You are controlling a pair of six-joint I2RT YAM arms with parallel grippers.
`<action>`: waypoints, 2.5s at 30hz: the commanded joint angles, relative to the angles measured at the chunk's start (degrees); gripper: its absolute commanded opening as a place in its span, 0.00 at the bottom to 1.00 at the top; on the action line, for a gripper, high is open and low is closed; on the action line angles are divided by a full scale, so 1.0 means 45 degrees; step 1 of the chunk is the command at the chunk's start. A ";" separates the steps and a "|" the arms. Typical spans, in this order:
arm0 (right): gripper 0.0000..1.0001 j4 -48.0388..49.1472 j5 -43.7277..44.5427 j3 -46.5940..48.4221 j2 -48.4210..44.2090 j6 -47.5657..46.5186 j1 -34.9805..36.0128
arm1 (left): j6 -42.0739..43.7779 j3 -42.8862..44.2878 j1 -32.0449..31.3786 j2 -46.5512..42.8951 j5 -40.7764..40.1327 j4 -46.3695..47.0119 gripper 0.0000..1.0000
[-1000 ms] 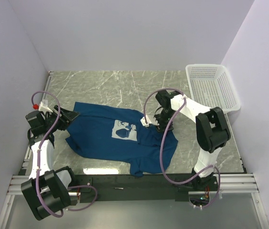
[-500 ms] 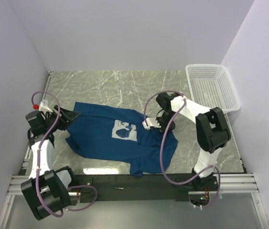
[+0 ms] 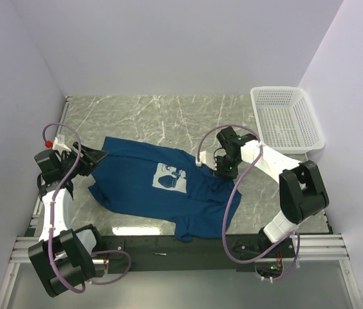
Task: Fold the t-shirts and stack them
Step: Fold the tshirt
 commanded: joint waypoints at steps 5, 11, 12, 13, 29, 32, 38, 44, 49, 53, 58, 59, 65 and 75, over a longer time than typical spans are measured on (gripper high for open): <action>0.00 0.3542 0.1833 -0.1267 -0.1281 0.7173 0.0492 | 0.0019 -0.0143 -0.0055 -0.0083 0.0271 0.0579 0.66; 0.00 0.7351 0.6973 -0.3923 -0.3159 0.9601 0.3086 | 0.0039 -0.0123 -0.0055 -0.0083 0.0212 0.0501 0.66; 0.00 0.8110 0.8373 -0.4219 -0.3335 0.9760 0.3363 | 0.0058 -0.0104 -0.0036 -0.0083 0.0193 0.0501 0.65; 0.00 0.8389 0.8812 -0.4454 -0.3550 0.9781 0.3637 | 0.0058 -0.0104 -0.0055 -0.0083 0.0212 0.0482 0.65; 0.39 0.0213 -0.2053 -0.1958 -0.4977 0.5179 0.3680 | 0.0039 -0.0104 -0.0055 0.0015 0.0192 0.0501 0.66; 0.44 0.0324 -0.2160 -0.1879 -0.5114 0.4977 0.3270 | 0.0077 -0.0104 -0.0055 0.0015 0.0192 0.0482 0.65; 0.54 0.0810 -0.2472 -0.1585 -0.4665 0.5601 0.1729 | 0.0058 -0.0104 -0.0036 0.0034 0.0192 0.0482 0.65; 0.55 0.1885 -0.3175 -0.2697 -0.5173 0.4978 0.1647 | 0.0019 -0.0123 -0.0036 0.0034 0.0212 0.0540 0.66; 0.55 0.2904 -0.1869 -0.2623 -0.3460 0.5250 0.1745 | 0.0077 -0.0084 -0.0055 0.0014 0.0173 0.0443 0.66; 0.55 0.3468 -0.0681 -0.2854 -0.2966 0.5601 0.2154 | 0.0039 -0.0104 -0.0055 0.0053 0.0192 0.0501 0.66; 0.55 0.3645 -0.0480 -0.2855 -0.2595 0.5836 0.2292 | 0.0038 -0.0104 -0.0036 0.0034 0.0212 0.0521 0.65; 0.54 0.3645 -0.0442 -0.2894 -0.2575 0.5817 0.2389 | 0.0039 -0.0123 -0.0035 0.0034 0.0212 0.0521 0.66; 0.35 0.3334 -0.0577 -0.2797 -0.2380 0.5914 0.2468 | 0.0019 -0.0123 -0.0055 0.0034 0.0232 0.0560 0.66; 0.22 0.2767 -0.1242 -0.2582 -0.3512 0.6051 0.2585 | -0.0001 -0.0143 -0.0036 0.0034 0.0232 0.0579 0.66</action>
